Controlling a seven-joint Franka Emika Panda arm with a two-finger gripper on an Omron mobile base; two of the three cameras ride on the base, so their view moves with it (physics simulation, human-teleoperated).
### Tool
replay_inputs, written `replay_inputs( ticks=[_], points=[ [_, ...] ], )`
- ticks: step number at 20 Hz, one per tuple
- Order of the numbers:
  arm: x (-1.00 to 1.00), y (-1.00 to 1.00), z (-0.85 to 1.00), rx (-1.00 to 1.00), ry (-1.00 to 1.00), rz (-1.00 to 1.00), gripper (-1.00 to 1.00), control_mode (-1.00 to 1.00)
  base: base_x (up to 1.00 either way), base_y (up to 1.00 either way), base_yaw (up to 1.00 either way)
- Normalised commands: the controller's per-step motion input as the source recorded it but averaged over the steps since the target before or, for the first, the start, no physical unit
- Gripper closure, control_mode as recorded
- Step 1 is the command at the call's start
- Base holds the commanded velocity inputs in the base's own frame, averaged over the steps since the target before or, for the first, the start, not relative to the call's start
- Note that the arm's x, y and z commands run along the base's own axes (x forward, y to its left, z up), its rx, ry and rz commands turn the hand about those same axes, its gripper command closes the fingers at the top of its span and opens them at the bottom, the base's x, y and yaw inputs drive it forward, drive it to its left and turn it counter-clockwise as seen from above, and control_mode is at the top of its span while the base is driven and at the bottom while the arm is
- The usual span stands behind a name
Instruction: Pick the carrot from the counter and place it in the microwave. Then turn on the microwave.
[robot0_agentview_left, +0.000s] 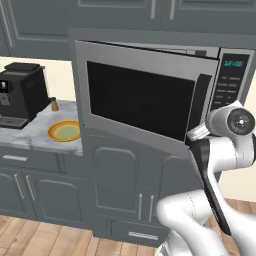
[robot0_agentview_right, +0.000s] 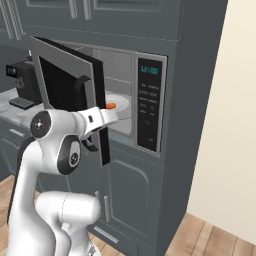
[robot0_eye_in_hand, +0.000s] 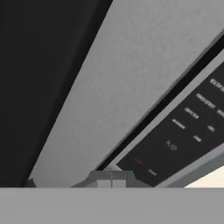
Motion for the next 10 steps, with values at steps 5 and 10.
replay_inputs(
  ticks=[5, 10],
  points=[
    [0.71, 0.13, -0.41, -0.09, -0.03, 0.00, 1.00, -1.00, 0.00, 0.00, 0.00],
    [0.70, 0.00, -0.35, -0.06, -0.01, 0.00, 1.00, -1.00, 0.00, 0.00, 0.00]
  ],
)
